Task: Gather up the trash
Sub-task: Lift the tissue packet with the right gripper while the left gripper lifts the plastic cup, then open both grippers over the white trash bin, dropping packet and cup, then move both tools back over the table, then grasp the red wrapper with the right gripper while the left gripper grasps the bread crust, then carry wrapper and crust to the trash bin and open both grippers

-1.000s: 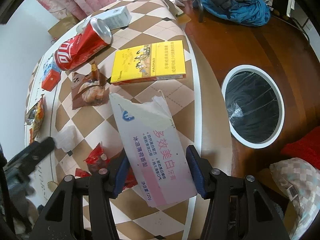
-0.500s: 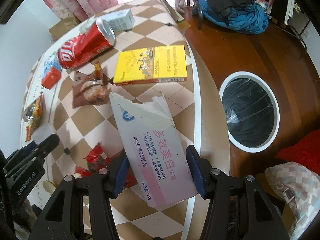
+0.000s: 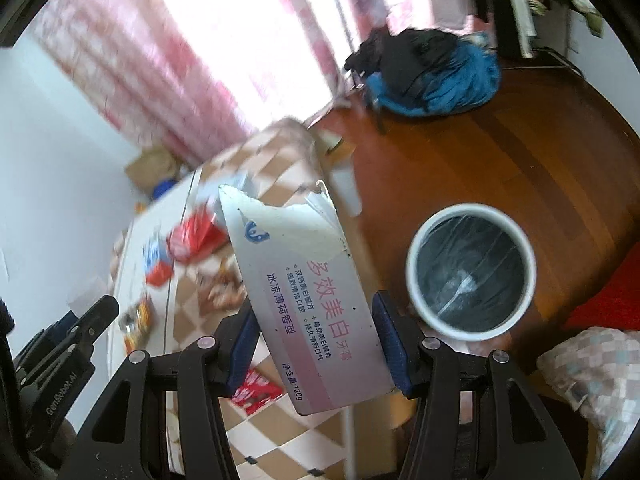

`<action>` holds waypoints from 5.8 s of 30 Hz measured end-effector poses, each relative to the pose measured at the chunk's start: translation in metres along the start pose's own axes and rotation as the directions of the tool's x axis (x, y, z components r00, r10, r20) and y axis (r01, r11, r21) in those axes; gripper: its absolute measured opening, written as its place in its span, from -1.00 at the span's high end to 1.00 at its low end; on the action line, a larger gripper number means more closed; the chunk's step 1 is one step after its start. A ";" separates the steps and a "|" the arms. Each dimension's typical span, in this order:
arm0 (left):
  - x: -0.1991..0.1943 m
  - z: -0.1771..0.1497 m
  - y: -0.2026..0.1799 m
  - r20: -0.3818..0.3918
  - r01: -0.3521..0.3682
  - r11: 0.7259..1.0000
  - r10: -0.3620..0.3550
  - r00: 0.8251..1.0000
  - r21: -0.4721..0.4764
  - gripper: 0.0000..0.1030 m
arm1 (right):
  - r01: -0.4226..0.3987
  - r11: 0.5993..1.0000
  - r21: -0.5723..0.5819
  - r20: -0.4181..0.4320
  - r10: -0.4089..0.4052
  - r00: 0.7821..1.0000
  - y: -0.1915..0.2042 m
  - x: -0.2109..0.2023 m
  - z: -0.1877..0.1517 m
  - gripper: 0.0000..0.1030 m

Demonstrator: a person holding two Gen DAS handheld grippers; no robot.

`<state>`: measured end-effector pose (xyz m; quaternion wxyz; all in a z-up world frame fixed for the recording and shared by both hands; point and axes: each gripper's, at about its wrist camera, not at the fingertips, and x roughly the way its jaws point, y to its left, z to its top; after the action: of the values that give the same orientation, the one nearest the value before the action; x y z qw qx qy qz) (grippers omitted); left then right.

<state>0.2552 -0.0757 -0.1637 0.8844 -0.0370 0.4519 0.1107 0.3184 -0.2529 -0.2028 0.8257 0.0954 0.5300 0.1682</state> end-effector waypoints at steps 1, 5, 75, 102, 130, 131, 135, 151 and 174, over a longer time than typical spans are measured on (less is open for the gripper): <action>0.001 0.005 -0.012 0.000 0.024 1.000 -0.024 1.000 0.005 0.31 | -0.002 1.000 0.023 0.011 0.002 1.000 -0.014 -0.008 0.008 -0.11; 0.035 0.032 -0.074 -0.052 0.135 0.990 -0.133 0.990 0.031 0.31 | 0.018 0.994 0.109 0.026 -0.021 0.999 -0.077 -0.022 0.033 -0.11; -0.012 -0.020 0.039 -0.169 -0.115 0.989 0.098 0.981 -0.097 -0.94 | 0.098 0.995 0.020 -0.128 -0.094 0.987 -0.036 -0.049 0.010 -1.00; 0.055 -0.195 0.179 -0.396 -0.065 0.937 -0.081 0.915 -0.343 -0.58 | 0.010 0.979 -0.205 -0.335 -0.080 0.939 0.102 0.112 -0.112 0.71; 0.001 -0.135 0.194 -0.201 -0.124 0.939 0.061 0.978 -0.319 0.92 | -0.099 0.982 -0.163 -0.222 0.061 0.973 0.094 0.046 -0.091 0.88; 0.000 -0.134 0.193 -0.199 -0.140 0.940 0.079 0.977 -0.312 0.92 | -0.121 0.982 -0.147 -0.221 0.086 0.971 0.092 0.046 -0.089 0.88; 0.014 -0.128 0.185 -0.195 -0.218 0.938 0.169 0.966 -0.271 0.92 | -0.108 0.980 -0.166 -0.248 0.064 0.967 0.103 0.065 -0.081 0.29; 0.055 -0.121 0.151 -0.233 -0.216 0.956 0.168 0.958 -0.199 0.92 | -0.043 0.962 -0.270 -0.287 -0.038 0.957 0.115 0.113 -0.088 0.92; 0.021 0.008 -0.010 -0.008 -0.013 0.999 0.013 1.000 -0.036 0.92 | -0.105 0.993 -0.049 -0.023 0.104 0.994 -0.009 -0.022 0.030 0.94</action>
<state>0.2755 -0.0809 -0.1765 0.8811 -0.0507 0.4534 0.1245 0.3389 -0.2691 -0.1750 0.8124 0.1007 0.5284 0.2252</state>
